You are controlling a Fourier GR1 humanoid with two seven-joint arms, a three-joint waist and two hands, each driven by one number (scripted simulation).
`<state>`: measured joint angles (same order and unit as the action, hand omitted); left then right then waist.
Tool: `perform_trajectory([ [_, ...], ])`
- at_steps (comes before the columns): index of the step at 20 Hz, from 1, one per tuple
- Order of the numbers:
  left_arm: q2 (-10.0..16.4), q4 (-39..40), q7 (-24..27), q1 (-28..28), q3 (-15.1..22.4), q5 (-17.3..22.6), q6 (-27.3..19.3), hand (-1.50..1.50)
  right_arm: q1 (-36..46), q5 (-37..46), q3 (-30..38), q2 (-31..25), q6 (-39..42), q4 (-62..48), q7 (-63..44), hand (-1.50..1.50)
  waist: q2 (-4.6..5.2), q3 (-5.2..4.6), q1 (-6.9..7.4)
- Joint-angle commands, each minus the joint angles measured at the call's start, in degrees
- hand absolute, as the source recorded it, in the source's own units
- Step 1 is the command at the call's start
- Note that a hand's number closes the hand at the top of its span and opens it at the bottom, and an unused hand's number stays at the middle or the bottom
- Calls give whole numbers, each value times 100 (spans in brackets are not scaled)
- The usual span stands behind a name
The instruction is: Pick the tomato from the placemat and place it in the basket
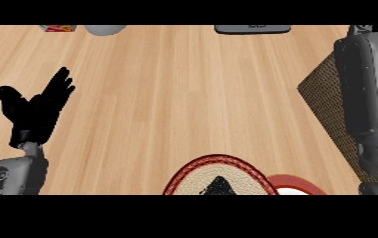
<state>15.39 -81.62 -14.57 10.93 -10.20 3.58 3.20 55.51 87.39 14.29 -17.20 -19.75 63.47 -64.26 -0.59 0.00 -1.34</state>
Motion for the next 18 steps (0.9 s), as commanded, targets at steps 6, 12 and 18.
perform_trajectory([
  [6, 39, 289, 116, 189, -101, 70, 137, 0, -1526, -432, 494, 32, -165, 1308, 28, 150, 50, 0, 80],
  [12, 2, 267, 353, 73, -97, 21, 136, 0, -2013, -185, 1187, 151, -685, 1465, -137, -150, 60, 1, 109],
  [18, -257, 117, 220, 9, 145, -229, -73, 0, -2153, -581, 1048, 69, -518, 1833, 342, -150, 55, 0, 137],
])
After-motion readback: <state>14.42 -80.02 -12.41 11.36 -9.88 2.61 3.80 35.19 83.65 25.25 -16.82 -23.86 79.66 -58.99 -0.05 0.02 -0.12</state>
